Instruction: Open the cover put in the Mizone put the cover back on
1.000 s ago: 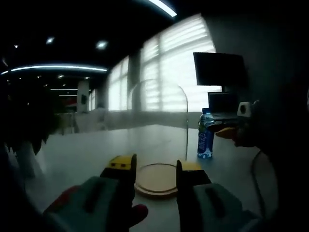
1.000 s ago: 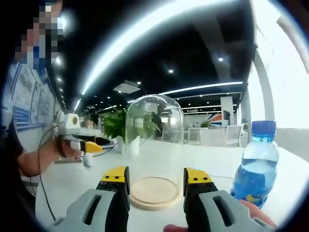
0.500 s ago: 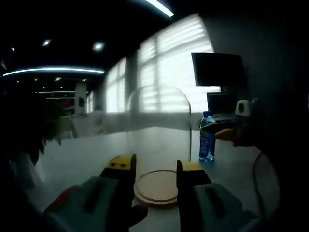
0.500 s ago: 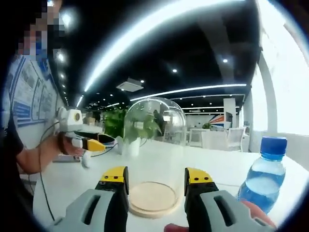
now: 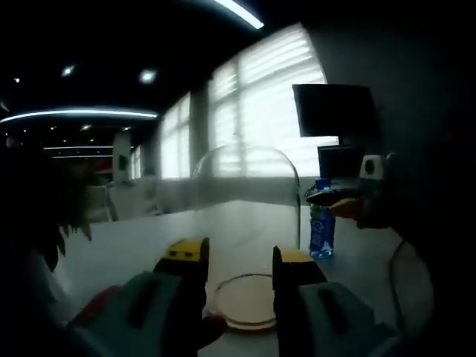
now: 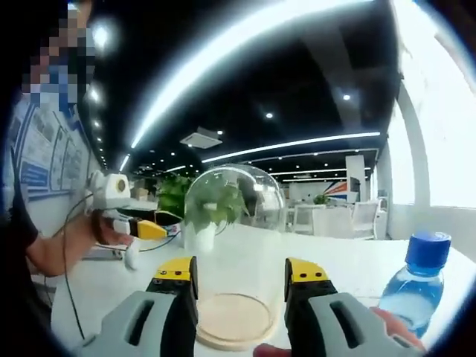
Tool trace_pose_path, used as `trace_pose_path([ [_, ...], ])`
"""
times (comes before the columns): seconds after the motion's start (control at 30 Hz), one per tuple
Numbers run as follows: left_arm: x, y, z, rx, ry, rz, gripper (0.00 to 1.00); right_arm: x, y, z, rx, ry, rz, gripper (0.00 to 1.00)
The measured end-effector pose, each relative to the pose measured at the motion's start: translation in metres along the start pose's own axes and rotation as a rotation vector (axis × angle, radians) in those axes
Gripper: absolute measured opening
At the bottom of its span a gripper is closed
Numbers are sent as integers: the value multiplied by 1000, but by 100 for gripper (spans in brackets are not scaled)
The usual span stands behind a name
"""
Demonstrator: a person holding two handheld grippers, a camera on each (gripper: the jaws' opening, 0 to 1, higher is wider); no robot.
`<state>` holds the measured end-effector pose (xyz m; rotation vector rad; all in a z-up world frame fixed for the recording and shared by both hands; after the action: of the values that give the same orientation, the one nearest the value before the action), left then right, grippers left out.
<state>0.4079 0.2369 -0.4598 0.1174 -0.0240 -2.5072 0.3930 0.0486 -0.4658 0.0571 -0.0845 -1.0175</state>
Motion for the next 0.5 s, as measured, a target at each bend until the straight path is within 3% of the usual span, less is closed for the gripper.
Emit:
trace_pose_path([
  [0.2,-6,4,-1,-18,4,-5,31,0,4,6,-4,-12,20,45],
  [0.5,-6,8,14,-28,21,-55,38,4,10,13,-41,-30,85,51],
])
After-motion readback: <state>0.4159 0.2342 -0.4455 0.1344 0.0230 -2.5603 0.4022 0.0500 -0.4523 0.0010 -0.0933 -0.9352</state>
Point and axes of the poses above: the point that each gripper's makers call its tool centre point, and the gripper's own axes: y roughly forward along the fingers, x roughly to its right, z roughly out of its top, the point moved 1 cm from there along -y, roughly backward along the fingers, and after that the axes turned 10 degrees about -z, right-handed, at the moved point
